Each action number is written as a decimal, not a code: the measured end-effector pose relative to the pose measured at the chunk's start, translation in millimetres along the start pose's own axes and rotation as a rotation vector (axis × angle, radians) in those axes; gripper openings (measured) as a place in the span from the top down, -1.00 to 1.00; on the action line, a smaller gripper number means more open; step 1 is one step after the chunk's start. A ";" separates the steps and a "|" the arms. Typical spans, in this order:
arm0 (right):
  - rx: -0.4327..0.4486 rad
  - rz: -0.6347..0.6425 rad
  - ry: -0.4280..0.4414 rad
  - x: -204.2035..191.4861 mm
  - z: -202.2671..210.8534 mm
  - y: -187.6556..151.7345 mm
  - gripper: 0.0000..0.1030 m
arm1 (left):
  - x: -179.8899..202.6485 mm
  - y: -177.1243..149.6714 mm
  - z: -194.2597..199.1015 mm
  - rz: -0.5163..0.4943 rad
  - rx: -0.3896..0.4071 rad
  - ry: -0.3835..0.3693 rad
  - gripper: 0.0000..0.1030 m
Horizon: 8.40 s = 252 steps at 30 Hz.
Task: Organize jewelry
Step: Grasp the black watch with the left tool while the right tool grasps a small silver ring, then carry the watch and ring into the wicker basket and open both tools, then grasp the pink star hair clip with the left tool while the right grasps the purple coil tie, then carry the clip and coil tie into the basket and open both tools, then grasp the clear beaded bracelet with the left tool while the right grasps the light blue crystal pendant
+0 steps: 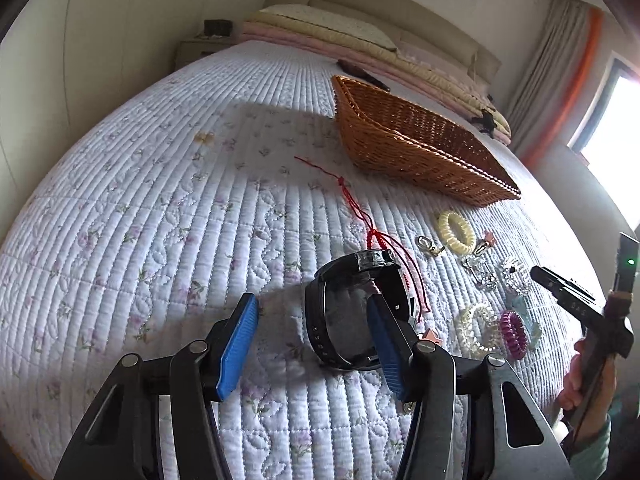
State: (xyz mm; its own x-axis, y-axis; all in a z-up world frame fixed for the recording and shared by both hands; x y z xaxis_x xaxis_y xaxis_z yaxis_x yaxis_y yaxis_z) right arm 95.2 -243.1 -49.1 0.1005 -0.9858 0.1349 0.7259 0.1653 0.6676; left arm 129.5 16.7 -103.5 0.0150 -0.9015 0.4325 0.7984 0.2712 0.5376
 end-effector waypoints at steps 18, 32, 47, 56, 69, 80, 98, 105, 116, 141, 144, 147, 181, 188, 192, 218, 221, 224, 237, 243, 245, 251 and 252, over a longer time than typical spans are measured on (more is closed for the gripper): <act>-0.024 0.062 -0.014 -13.4 -18.8 1.2 0.80 | 4.3 -1.2 -15.3 -0.046 0.021 0.080 0.82; 0.111 0.040 -0.002 -15.9 18.9 13.5 0.81 | 11.7 1.0 -4.5 -0.042 0.068 0.013 0.83; 0.191 0.076 0.012 -26.6 58.2 37.3 0.81 | 51.1 27.0 16.5 -0.100 0.127 -0.035 0.83; 0.307 0.069 0.020 -15.8 82.2 118.5 0.81 | 114.9 91.1 8.0 -0.167 0.172 -0.070 0.83; 0.110 -0.031 0.171 -13.6 -68.8 182.0 0.81 | 158.4 153.5 -129.6 -0.189 -0.008 0.002 0.83; 0.000 -0.090 0.163 0.7 -102.9 160.4 0.52 | 154.2 156.5 -141.2 -0.213 0.001 0.027 0.22; 0.274 0.005 0.093 -34.8 93.8 98.5 0.40 | 158.8 94.9 74.7 -0.253 0.291 -0.211 -0.11; 0.279 -0.030 0.115 -59.5 122.1 16.2 0.40 | 97.4 23.1 94.2 -0.146 0.243 -0.250 -0.11; 0.166 -0.094 0.252 -86.0 100.5 -45.5 0.39 | 45.0 -46.6 31.2 -0.124 0.075 -0.135 -0.10; 0.059 -0.045 0.143 -96.7 37.9 -37.2 0.40 | 55.7 -59.0 -3.5 -0.213 0.059 -0.052 0.15; 0.058 -0.035 0.125 -98.0 37.3 -36.8 0.40 | 55.7 -57.6 -3.4 -0.208 0.055 -0.058 0.15; 0.055 -0.041 0.124 -97.0 35.3 -36.5 0.40 | 56.9 -55.8 -5.2 -0.208 0.048 -0.054 0.15; 0.178 -0.097 0.176 -85.9 72.3 -19.5 0.74 | 74.5 -43.2 25.3 -0.220 0.126 -0.092 0.57; 0.251 -0.080 0.178 -67.7 105.1 46.7 0.74 | 110.1 9.6 48.3 -0.242 0.177 -0.169 0.57; 0.302 -0.033 0.107 -50.9 106.3 99.3 0.74 | 131.8 59.7 52.9 -0.261 0.241 -0.178 0.57; -0.039 -0.083 0.076 10.6 -122.7 178.1 0.74 | 206.8 98.1 -152.6 -0.290 -0.101 -0.177 0.56; -0.035 -0.079 0.083 11.5 -126.6 175.8 0.73 | 204.9 98.0 -157.6 -0.297 -0.096 -0.154 0.55; -0.032 -0.059 0.068 9.4 -124.6 174.4 0.73 | 203.8 101.9 -155.5 -0.282 -0.091 -0.171 0.54; 0.109 -0.063 0.097 7.0 -53.5 177.6 0.33 | 204.0 119.3 -67.6 -0.248 0.044 -0.331 0.13; 0.253 -0.014 0.080 -13.5 32.3 162.7 0.32 | 174.3 113.2 30.5 -0.222 0.193 -0.389 -0.17; 0.291 0.002 0.086 -24.7 57.3 151.5 0.31 | 158.6 106.5 58.6 -0.200 0.249 -0.370 -0.17; 0.359 0.035 0.046 -49.3 110.2 103.0 0.31 | 104.1 73.2 119.8 -0.145 0.383 -0.235 -0.17; 0.363 0.037 0.035 -50.9 114.4 93.2 0.29 | 98.0 67.0 121.7 -0.140 0.385 -0.222 -0.17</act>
State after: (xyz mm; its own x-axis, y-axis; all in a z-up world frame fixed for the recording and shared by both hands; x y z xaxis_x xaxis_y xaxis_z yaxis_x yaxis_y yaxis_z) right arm 79.9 -174.0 90.0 0.1499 -0.9784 0.1427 0.4333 0.1947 0.8800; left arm 111.2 -12.4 63.0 -0.2395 -0.8556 0.4589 0.5016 0.2957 0.8130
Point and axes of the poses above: each gripper's, at about its wrist camera, not at the fingertips, and z roughly against the way its jaws point, x to its right, y to its top, the point moved 8 cm from there along -z, roughly the way its jaws point, and after that the axes turned 13 degrees about z, right-handed, at the moved point
